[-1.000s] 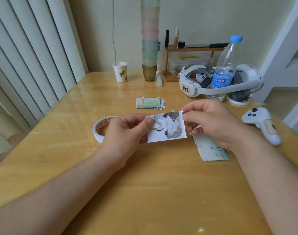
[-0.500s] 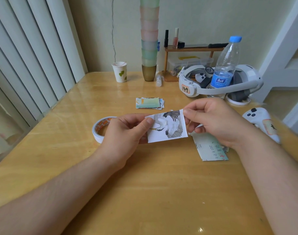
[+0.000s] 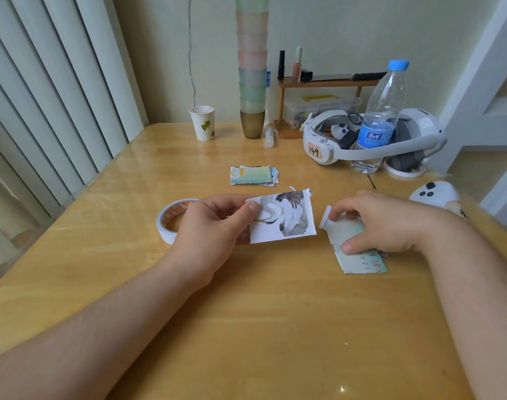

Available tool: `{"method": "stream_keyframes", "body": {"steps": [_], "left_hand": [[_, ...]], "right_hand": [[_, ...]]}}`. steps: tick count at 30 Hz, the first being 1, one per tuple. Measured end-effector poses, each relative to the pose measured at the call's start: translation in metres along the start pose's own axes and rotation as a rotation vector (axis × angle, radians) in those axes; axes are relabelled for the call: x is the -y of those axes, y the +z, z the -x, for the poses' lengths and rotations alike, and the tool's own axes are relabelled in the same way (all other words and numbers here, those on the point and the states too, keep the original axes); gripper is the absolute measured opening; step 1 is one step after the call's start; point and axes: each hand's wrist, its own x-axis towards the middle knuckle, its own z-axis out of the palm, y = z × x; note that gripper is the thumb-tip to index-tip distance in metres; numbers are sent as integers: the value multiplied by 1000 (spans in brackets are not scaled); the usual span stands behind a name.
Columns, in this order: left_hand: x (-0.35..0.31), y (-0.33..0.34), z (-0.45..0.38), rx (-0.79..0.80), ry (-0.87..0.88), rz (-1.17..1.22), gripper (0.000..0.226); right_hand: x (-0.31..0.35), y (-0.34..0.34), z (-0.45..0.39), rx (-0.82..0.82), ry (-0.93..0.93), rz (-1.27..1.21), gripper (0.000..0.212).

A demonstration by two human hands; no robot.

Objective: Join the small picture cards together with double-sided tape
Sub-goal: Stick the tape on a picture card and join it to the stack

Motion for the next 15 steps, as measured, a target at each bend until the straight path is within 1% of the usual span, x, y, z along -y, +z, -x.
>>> {"method": "stream_keyframes", "body": {"steps": [2, 7, 9, 12, 13, 15], "left_hand": [[0, 0, -1, -1, -12, -4, 13], [0, 0, -1, -6, -39, -15, 14], [-1, 0, 0, 4, -42, -7, 16], [-3, 0, 1, 6, -41, 12, 17], [-3, 1, 1, 4, -43, 17, 18], [-3, 1, 0, 5, -51, 30, 19]], "right_hand": [[0, 1, -1, -12, 4, -22, 41], [1, 3, 0, -35, 0, -55, 34], [3, -3, 7, -51, -21, -116, 26], [3, -18, 19, -39, -118, -344, 18], [3, -21, 21, -44, -165, -453, 18], [6, -24, 21, -76, -253, -758, 17]]}}
